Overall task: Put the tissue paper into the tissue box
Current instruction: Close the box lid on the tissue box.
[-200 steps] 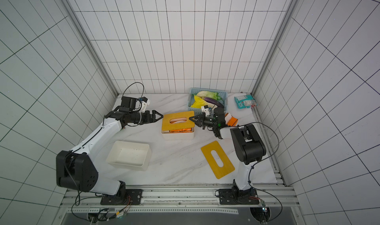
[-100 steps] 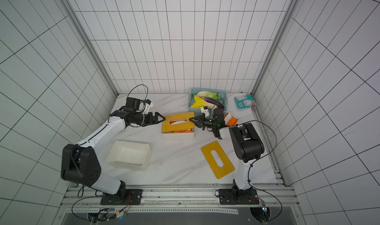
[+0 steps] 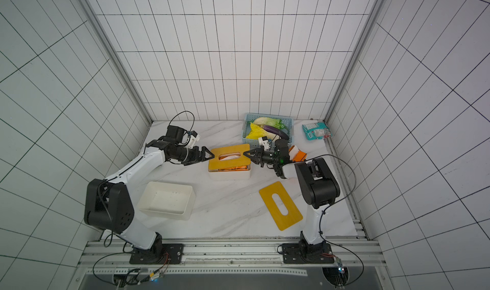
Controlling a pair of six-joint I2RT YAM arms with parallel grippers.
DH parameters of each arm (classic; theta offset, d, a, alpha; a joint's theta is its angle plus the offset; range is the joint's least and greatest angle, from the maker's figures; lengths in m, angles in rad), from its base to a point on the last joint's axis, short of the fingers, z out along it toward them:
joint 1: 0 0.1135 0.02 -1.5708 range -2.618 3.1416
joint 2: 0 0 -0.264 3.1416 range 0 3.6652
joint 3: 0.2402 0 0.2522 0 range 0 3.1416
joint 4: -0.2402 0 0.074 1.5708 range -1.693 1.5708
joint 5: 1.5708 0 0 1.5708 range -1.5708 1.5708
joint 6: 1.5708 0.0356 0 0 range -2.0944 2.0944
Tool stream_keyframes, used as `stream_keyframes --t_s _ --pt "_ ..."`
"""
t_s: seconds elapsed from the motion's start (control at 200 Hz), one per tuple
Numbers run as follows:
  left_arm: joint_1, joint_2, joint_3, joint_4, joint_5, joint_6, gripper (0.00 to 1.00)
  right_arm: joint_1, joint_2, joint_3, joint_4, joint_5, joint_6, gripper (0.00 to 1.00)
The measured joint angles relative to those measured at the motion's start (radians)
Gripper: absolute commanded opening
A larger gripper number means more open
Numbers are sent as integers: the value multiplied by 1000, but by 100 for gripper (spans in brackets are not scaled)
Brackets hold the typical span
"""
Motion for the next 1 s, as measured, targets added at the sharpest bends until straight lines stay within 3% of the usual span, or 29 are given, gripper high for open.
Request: stream_keyframes --t_s 0.999 --pt "-1 22 4 -23 5 0 98 16 -6 -1 -29 -15 -29 0"
